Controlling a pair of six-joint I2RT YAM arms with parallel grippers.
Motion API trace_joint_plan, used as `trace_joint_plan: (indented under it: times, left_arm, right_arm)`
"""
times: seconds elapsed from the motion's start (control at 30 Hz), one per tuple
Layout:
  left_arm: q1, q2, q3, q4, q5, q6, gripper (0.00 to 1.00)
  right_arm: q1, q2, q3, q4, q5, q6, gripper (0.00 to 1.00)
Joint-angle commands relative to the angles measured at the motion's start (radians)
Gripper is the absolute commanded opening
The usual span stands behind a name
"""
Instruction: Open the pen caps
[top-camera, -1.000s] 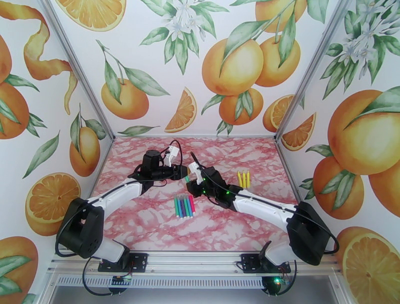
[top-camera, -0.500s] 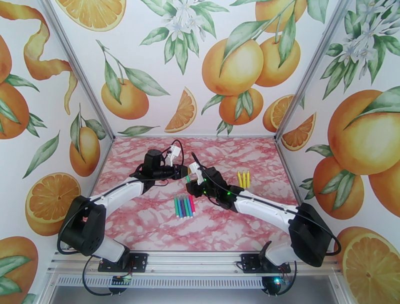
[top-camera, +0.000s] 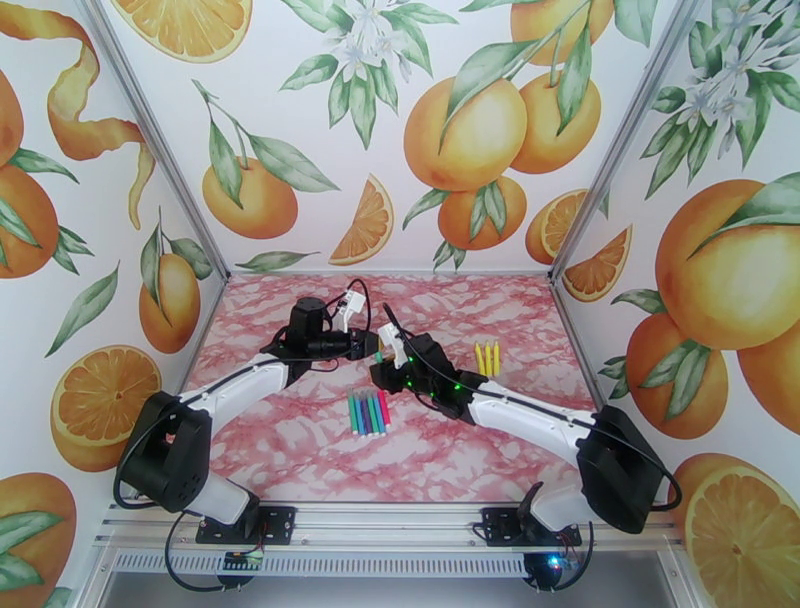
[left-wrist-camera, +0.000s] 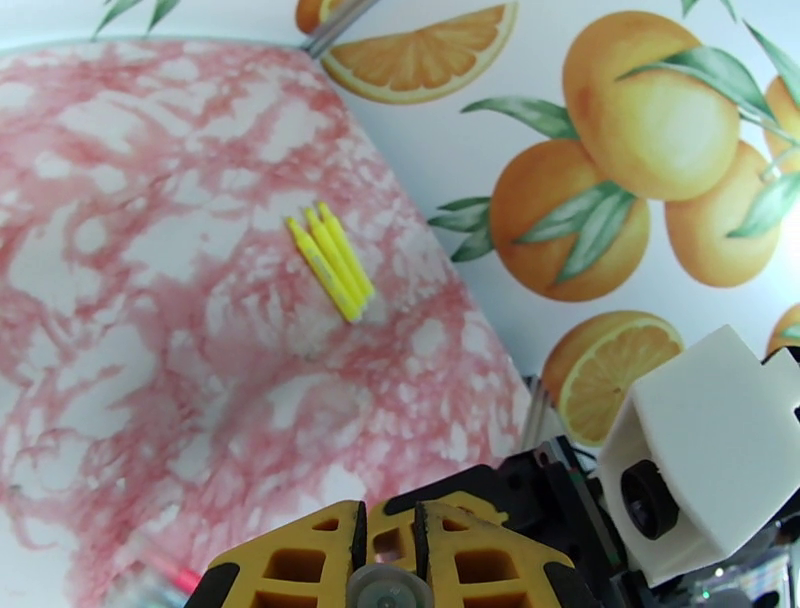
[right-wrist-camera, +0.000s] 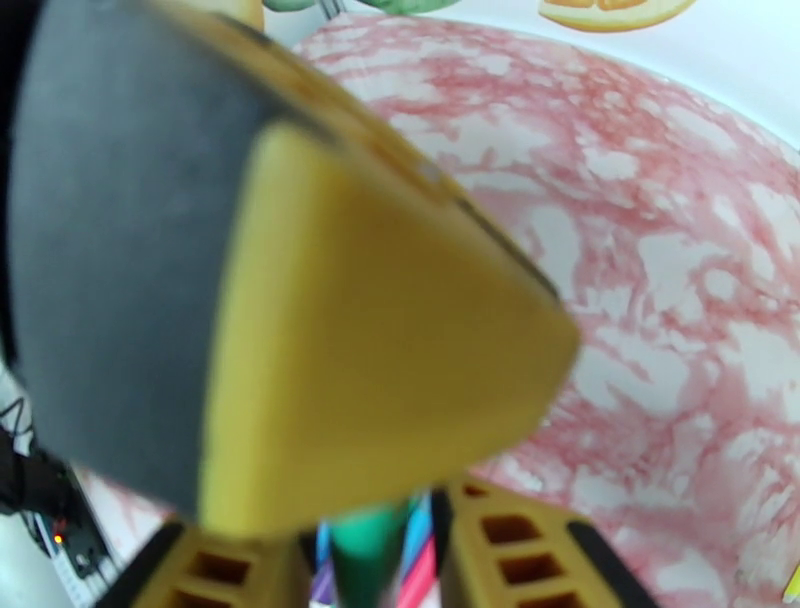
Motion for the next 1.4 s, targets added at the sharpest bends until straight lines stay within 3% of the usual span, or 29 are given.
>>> trace_joint_plan:
  times: [0.0,0.67,1.07,1.37]
  left_arm:
    - [-0.008,-0.004,0.036,0.021,0.031,0.007,0.03]
    - [0.002,-0.016,0.072,-0.021,-0.096,0.016,0.00]
    - [0.063,-0.073,0.049,-0.036,-0.209,-0.034,0.00]
    - [0.093,-0.077,0.043,-0.012,-0.232,-0.090,0.00]
  right_arm:
    - [0.004,0.021,0.005,0.038,-0.015,0.007,0.32]
    - [0.004,-0.040,-0.059,0.008,-0.025,-0.016,0.12]
    - [0.006,-0.092,-0.141,0.045,-0.057,-0.016,0.10]
    - [0.013,-0.108,-0.200,0.055,-0.061,-0.020,0.09]
